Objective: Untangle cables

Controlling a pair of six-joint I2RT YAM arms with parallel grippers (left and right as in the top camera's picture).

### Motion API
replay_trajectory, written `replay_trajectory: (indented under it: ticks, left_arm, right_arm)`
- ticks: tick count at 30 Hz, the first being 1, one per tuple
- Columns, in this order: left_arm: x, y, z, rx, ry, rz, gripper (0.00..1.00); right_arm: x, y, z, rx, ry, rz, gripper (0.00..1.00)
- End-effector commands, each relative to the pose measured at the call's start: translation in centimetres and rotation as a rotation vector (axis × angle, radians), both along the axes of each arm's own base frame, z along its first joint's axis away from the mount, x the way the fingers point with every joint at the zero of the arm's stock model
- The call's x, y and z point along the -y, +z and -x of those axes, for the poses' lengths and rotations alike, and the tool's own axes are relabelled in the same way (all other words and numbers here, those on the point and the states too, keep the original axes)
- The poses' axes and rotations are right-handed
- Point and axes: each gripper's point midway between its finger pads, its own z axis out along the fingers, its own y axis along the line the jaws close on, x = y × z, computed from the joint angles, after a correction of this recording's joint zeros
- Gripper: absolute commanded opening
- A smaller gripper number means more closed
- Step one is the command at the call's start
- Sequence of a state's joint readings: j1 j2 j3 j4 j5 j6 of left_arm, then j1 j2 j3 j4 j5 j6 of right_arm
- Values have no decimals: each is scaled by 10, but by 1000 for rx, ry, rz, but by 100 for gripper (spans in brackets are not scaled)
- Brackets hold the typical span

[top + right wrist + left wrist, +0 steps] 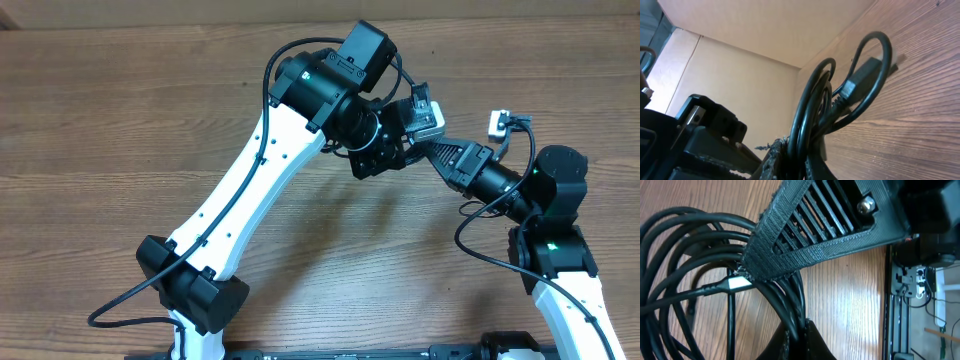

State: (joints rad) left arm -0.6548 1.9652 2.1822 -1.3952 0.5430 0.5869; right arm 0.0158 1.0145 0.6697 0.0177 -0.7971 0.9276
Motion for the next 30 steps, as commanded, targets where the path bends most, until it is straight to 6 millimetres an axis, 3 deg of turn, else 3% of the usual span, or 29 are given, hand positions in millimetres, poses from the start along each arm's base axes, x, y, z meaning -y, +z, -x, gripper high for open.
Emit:
replay_trajectory:
  ticks: [1, 15, 26, 30]
  left_arm:
    - [17, 38, 2, 32, -18, 139, 4]
    - [20, 42, -4, 49, -3, 158, 4]
    - [7, 43, -22, -2, 110, 162, 4]
    - [9, 47, -18, -26, 99, 190, 4]
  right_arm:
    - [-6, -1, 6, 2, 42, 5, 10]
    - [-6, -1, 6, -1, 38, 6, 12]
    - [-6, -1, 6, -1, 38, 6, 15]
    - [-6, -1, 6, -1, 38, 6, 16]
